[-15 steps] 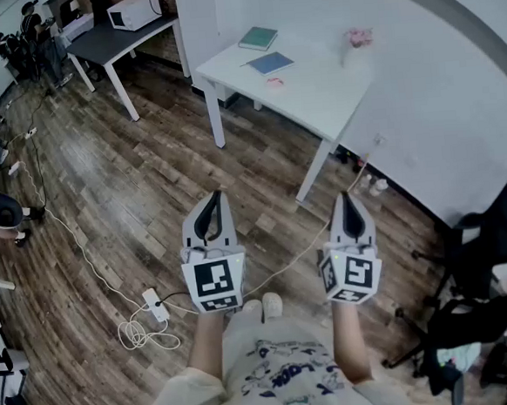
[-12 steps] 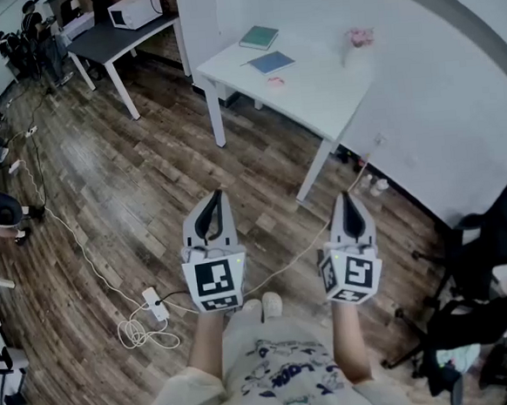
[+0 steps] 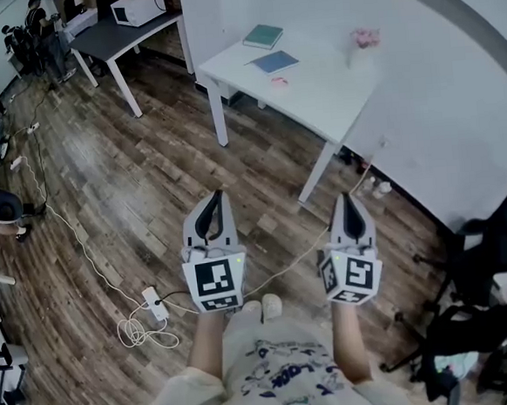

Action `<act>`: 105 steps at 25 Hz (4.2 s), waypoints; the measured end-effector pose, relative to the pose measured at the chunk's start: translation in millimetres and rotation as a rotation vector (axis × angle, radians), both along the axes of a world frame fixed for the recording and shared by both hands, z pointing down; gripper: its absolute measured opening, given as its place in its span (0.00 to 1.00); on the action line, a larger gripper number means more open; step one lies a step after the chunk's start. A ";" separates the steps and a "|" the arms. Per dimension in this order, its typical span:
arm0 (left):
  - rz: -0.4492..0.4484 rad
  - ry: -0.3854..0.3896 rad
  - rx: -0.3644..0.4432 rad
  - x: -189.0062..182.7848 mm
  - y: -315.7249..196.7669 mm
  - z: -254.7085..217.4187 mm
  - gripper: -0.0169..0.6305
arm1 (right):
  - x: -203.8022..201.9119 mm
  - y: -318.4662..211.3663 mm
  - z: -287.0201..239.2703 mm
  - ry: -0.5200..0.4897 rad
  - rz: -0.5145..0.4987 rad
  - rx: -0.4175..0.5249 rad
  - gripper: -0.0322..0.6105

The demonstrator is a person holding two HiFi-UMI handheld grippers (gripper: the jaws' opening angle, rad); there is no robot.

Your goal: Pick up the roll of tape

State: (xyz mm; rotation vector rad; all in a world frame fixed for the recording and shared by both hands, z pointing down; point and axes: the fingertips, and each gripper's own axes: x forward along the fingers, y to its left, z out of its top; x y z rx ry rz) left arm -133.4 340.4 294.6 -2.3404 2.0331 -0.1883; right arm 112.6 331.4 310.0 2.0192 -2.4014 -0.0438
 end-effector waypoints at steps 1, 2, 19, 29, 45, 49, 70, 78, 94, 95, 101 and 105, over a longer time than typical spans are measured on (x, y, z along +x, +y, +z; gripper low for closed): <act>-0.001 0.000 0.000 0.9 -3.0 0.2 0.03 | 0.5 -3.2 -0.1 -0.007 -0.002 0.002 0.05; -0.002 -0.001 0.000 2.1 -6.1 0.6 0.03 | 1.1 -6.6 0.0 -0.012 -0.005 0.004 0.05; -0.052 -0.005 -0.008 21.3 -61.8 8.9 0.03 | 16.2 -79.7 7.2 -0.021 -0.066 -0.009 0.05; -0.047 0.001 -0.021 6.2 -138.9 21.6 0.03 | 10.7 -148.9 23.5 -0.026 -0.039 -0.032 0.05; 0.105 -0.014 0.007 -22.1 -365.8 1.2 0.03 | -32.2 -354.4 -0.9 -0.029 0.058 0.009 0.05; 0.128 -0.008 -0.020 -20.6 -403.8 7.8 0.03 | -32.9 -384.2 4.6 -0.011 0.079 -0.009 0.05; 0.264 -0.080 -0.305 81.4 -600.3 118.3 0.03 | 57.8 -585.7 76.1 -0.039 0.148 -0.167 0.05; 0.289 -0.112 -0.420 108.8 -631.1 158.8 0.03 | 71.6 -628.7 102.0 -0.031 0.112 -0.233 0.05; 0.427 -0.152 -0.630 143.6 -632.6 223.4 0.03 | 79.3 -641.5 152.7 -0.038 0.134 -0.367 0.05; 0.438 -0.155 -0.640 145.4 -630.6 228.5 0.03 | 79.0 -640.4 155.7 -0.040 0.138 -0.375 0.05; 0.517 -0.187 -0.723 153.2 -616.5 255.1 0.10 | 78.4 -634.6 169.3 -0.040 0.155 -0.407 0.05; 0.563 -0.210 -0.766 157.1 -610.9 268.3 0.15 | 77.8 -630.1 177.7 -0.036 0.166 -0.426 0.05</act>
